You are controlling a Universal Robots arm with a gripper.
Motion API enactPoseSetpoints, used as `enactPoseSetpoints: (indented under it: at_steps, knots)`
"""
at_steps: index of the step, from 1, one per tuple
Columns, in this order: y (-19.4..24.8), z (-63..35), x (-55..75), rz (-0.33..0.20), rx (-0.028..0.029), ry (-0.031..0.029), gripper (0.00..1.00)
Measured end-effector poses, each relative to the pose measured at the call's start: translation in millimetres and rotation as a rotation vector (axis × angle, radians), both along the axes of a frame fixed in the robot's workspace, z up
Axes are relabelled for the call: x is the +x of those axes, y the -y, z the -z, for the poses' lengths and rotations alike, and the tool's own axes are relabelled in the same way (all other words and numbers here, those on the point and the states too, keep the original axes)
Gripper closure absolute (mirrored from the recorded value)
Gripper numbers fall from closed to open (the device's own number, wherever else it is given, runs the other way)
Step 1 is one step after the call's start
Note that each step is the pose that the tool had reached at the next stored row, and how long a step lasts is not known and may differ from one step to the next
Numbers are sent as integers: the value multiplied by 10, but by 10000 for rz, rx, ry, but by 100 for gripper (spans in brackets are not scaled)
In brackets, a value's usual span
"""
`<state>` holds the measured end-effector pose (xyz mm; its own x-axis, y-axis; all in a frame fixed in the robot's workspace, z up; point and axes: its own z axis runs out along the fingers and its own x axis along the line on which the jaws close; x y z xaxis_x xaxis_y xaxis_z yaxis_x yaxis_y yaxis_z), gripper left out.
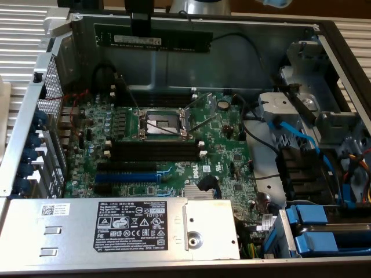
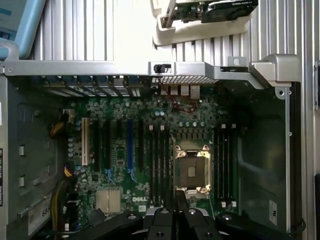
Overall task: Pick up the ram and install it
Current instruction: 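Pick up the ram and move it above insertion slot, then insert the ram into the slot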
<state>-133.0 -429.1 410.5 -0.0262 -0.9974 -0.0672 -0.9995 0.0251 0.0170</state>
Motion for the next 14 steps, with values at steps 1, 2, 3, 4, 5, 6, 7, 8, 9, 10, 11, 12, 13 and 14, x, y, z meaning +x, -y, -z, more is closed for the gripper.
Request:
enactPoseSetpoints:
  at_steps: [1,2,3,4,5,6,7,8,9,10,11,12,13,14]
  knots:
    - [-44,17,1,-50,-32,1,87]
    - [-51,38,1,-91,-42,7,87]
    - [-51,56,1,-123,-51,13,87]
    - [-51,75,1,-149,-68,24,87]
    - [-51,81,0,-159,-82,30,87]
    - [-51,81,0,-160,-82,31,87]
    - [-51,81,0,-160,-82,31,87]
    - [-51,81,0,-160,-82,31,87]
    - [-51,81,0,-160,-82,31,87]
    - [-51,81,0,-159,-82,32,87]
    - [-51,81,0,-159,-82,31,87]
    - [-51,81,0,-160,-82,31,87]
    - [-51,81,0,-160,-82,31,87]
    - [-51,81,0,-160,-82,31,87]
